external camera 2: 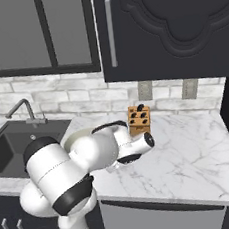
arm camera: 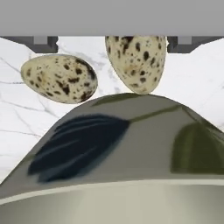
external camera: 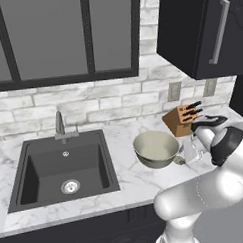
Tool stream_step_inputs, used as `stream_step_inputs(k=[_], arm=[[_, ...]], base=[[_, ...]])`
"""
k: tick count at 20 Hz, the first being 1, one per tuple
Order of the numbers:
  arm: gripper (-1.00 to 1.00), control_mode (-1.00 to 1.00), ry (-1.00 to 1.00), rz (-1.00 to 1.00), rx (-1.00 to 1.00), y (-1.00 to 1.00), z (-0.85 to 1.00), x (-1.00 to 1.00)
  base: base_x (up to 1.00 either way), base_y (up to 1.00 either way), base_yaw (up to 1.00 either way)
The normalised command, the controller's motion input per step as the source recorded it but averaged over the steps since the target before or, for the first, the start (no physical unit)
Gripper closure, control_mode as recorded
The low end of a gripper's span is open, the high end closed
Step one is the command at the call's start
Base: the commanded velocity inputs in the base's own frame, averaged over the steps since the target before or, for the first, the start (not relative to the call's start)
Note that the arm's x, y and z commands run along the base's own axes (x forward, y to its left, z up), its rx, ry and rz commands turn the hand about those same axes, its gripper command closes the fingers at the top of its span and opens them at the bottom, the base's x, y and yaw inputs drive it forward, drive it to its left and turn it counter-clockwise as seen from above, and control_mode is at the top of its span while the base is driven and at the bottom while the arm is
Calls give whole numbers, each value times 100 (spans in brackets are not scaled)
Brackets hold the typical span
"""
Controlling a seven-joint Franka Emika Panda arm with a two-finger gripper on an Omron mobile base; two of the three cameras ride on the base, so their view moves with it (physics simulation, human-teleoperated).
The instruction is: Gather the eggs and milk located in the vicinity of the sink area and place them right next to the bowl.
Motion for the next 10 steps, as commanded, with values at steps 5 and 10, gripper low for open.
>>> stream_step_inputs(k=[5,10], arm=[[-100,-100,0,0,0,0,51,-3],[-100,-100,-8,0,0,0,67,-32]], base=[[0,0,0],[0,0,0]])
